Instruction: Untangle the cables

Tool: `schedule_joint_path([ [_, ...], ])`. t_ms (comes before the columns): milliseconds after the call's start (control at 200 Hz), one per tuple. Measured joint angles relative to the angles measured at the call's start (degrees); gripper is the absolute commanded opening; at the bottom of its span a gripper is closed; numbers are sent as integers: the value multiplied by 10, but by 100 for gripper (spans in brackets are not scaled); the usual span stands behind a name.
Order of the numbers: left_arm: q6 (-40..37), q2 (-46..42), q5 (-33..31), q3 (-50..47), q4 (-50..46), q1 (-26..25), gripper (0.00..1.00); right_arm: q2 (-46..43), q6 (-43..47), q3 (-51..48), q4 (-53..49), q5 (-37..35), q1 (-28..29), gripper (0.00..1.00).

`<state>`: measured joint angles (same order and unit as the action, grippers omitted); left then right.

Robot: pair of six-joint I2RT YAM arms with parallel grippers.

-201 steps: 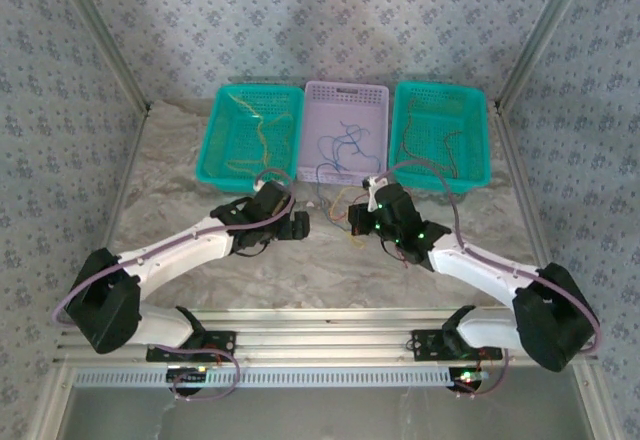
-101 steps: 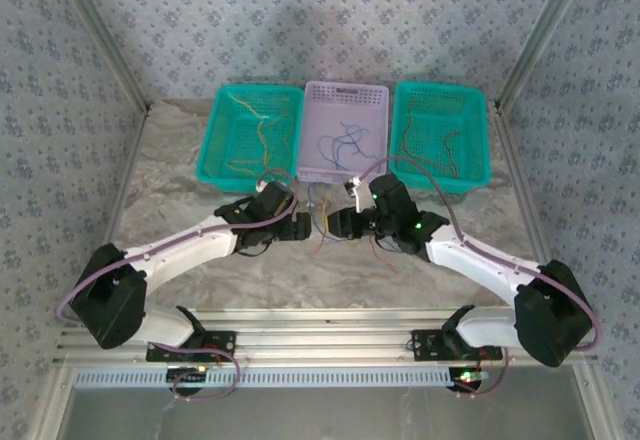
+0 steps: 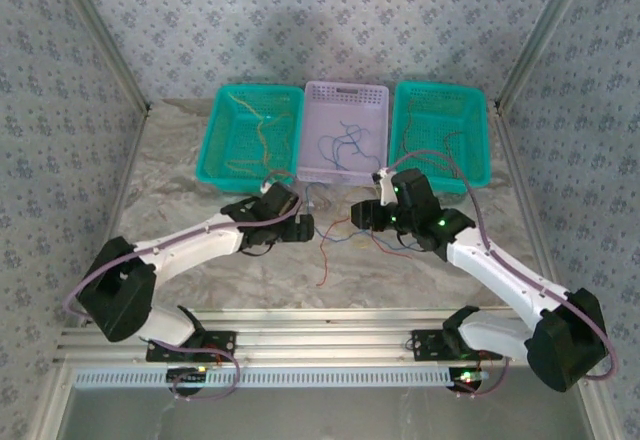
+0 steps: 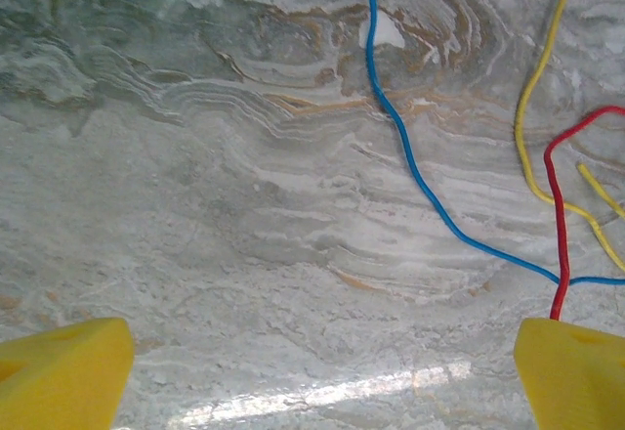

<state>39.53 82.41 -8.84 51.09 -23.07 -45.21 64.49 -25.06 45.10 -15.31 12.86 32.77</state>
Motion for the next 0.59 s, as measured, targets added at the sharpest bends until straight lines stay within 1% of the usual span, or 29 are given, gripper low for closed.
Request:
schedule_joint_path([
  [120, 0, 25, 11, 13, 5, -8, 100, 13, 0, -16, -11, -29, 0, 49],
  [270, 0, 59, 25, 35, 8, -21, 99, 65, -2, -30, -9, -37, 3, 49],
  [410, 0, 81, 43, 45, 21, -34, 95, 103, -5, -37, 1, -44, 5, 48],
  [485, 1, 89, 53, 46, 27, -38, 88, 122, -7, -37, 17, -46, 5, 48],
  [595, 6, 104, 67, 46, 38, -43, 81, 148, -11, -37, 37, -46, 5, 46],
])
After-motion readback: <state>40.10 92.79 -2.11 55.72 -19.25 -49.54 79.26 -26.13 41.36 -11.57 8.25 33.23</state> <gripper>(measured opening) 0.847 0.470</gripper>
